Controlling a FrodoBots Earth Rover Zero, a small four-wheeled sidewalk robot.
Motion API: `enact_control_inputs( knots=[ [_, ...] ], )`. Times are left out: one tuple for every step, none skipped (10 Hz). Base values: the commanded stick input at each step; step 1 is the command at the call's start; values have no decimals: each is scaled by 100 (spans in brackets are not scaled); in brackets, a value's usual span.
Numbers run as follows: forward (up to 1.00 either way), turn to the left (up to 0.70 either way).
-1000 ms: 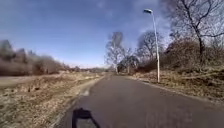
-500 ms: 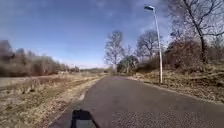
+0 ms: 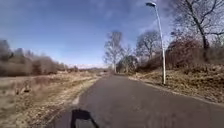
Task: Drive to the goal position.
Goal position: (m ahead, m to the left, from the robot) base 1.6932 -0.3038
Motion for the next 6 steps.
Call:
enact_control_inputs(
  knots=[
    [70, 0],
    [70, 0],
    [70, 0],
    [70, 0],
    [70, 0],
    [70, 0]
  ],
)
